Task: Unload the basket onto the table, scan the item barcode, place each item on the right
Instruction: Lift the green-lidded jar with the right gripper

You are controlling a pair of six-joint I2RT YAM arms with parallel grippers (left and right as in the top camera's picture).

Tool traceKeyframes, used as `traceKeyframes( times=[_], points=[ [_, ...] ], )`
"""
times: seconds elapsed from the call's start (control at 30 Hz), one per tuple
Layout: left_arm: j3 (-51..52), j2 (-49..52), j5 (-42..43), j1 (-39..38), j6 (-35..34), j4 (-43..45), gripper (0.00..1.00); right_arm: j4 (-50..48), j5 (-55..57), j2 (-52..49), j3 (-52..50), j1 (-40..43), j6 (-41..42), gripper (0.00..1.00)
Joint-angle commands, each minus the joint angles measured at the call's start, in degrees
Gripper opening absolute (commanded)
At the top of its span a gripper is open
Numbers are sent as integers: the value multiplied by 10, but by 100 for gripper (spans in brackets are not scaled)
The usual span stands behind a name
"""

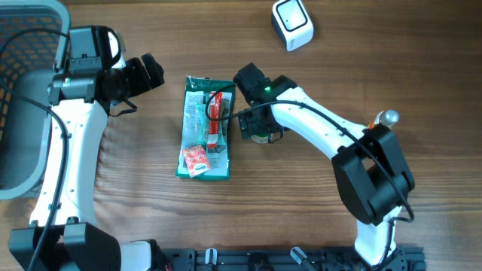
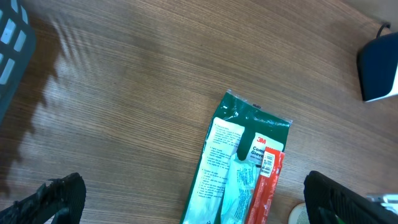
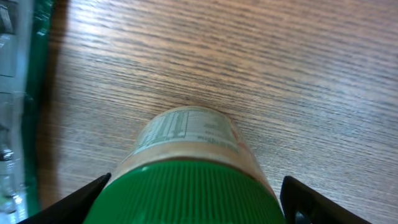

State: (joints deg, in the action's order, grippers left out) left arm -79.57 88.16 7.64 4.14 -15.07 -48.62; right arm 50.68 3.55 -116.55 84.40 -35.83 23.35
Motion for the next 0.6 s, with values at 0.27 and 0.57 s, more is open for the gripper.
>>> traceKeyframes(
  times=[0.27,0.57],
  points=[
    [-7,-2,7,2,12,1,100,11,20,-19,-3,1,38,73],
    [-7,-2,7,2,12,1,100,46,-92,80,14,31,37,68]
  ],
)
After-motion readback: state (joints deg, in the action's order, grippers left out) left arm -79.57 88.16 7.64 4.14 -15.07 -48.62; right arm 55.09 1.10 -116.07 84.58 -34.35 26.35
